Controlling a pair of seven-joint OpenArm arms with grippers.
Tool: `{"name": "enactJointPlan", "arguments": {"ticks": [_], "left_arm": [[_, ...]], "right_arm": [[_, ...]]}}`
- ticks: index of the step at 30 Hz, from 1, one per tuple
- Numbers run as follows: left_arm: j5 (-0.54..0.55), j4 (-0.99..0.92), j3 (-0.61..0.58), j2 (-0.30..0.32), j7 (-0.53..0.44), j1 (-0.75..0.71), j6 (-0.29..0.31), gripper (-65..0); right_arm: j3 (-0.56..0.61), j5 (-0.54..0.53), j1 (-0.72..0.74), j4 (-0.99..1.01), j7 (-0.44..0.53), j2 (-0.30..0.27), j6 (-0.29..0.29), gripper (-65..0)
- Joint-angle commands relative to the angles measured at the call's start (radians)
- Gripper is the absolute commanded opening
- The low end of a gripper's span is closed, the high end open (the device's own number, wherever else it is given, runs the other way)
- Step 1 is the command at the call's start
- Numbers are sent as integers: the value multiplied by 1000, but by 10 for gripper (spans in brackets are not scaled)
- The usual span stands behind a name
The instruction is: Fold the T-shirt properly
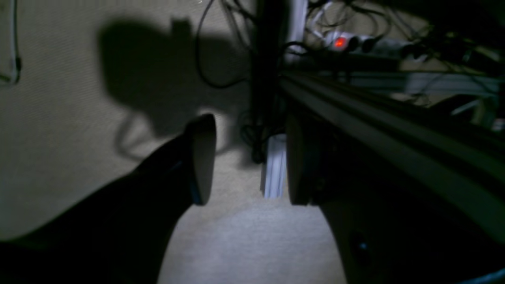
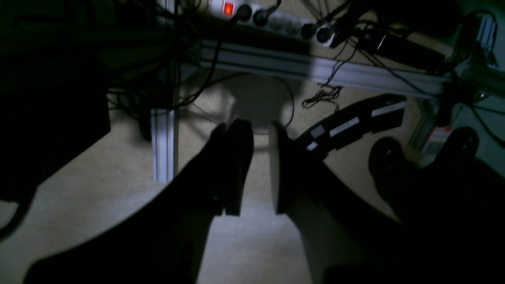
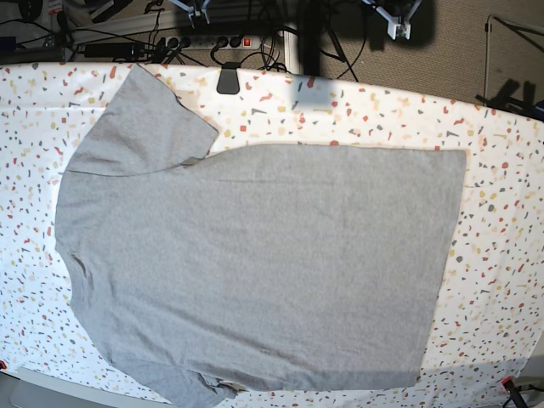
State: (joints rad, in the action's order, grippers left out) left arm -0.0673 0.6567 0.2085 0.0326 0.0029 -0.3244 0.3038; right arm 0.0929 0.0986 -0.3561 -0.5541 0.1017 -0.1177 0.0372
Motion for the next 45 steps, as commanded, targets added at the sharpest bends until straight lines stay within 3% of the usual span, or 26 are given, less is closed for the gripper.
{"name": "enactJointPlan", "arguments": {"ticks": [1,5,14,17,21,24,27,30,34,40,45], "left_arm": [[4,48,0,2,-6,-31,13,-375],[-7,247,0,2,36,-136,15,-375],[-188,757,0,2,146,-355,15,-375],[-206,931,0,34,146,-429,15,-375],[-206,1147,0,122,159,-524,14,-375],[-206,1287,0,190,200,-571,14,-375],[-264,1390,0,243,217,-586,15,-375],[-353,1458,0,271,204,-580,15,-375],[-379,1484,0,294,206,-517,23,-375],[-383,1481,0,329,207,-346,188,-374],[-408,1383,-1,383,174,-203,332,-353]], "right_arm": [[-1,-9,-33,-31,2,-14,0,-522],[-1,-31,-145,-175,-5,-45,9,-522],[-1,-31,-421,-604,-85,-152,8,-522],[-1,-30,-518,-757,-85,-209,8,-522],[-1,-26,-644,-949,-100,-297,6,-522],[-2,-18,-718,-1090,-147,-365,-65,-522],[-2,65,-777,-1238,-225,-422,-126,-522],[-2,165,-816,-1372,-310,-470,-213,-522],[-2,273,-819,-1489,-378,-529,-298,-522],[-15,320,-808,-1567,-439,-640,-315,-522],[-21,317,-745,-1567,-527,-693,-315,-522]]}}
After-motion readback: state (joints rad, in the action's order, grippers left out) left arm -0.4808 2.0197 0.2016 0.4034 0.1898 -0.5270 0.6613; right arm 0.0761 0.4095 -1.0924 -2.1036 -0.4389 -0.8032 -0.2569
